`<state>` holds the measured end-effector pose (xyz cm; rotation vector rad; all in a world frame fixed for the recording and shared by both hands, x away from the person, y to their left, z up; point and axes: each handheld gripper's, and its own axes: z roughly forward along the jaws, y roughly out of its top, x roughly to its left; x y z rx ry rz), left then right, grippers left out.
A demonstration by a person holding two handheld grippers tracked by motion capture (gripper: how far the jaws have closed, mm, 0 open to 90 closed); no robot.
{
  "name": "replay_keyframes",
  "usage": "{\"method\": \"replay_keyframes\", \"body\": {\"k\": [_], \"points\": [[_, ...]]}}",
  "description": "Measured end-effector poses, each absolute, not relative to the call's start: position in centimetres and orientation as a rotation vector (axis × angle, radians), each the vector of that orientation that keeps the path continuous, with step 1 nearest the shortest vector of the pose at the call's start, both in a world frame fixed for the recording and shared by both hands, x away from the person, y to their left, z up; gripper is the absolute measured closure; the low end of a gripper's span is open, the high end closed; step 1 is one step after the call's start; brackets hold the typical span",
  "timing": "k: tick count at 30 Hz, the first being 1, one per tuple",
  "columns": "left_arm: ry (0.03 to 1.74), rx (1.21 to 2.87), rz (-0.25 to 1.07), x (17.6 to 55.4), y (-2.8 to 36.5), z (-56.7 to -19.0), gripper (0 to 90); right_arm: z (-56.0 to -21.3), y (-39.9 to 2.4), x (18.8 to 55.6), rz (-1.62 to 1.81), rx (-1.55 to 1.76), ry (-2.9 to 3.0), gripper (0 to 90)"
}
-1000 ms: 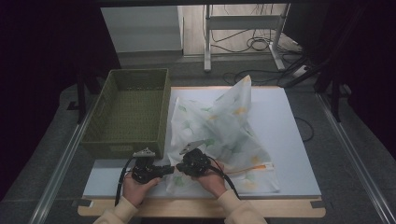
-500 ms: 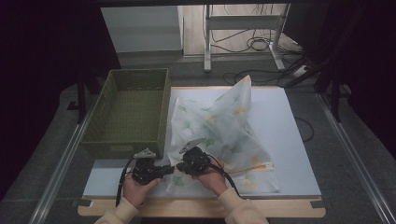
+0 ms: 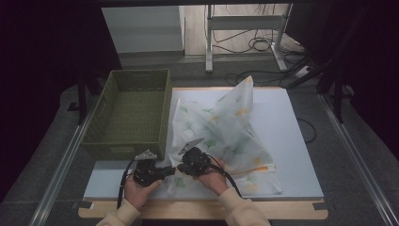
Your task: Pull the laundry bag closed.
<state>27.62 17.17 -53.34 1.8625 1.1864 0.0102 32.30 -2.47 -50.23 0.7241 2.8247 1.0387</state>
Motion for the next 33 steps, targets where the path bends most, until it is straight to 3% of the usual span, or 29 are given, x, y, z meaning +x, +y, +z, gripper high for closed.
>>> {"method": "replay_keyframes", "body": {"k": [33], "points": [[1.192,1.881,0.015,27.61,16.77,-53.73,85.7,-51.06,-3.16,32.75,1.091,0.681,2.836,89.6]]}}
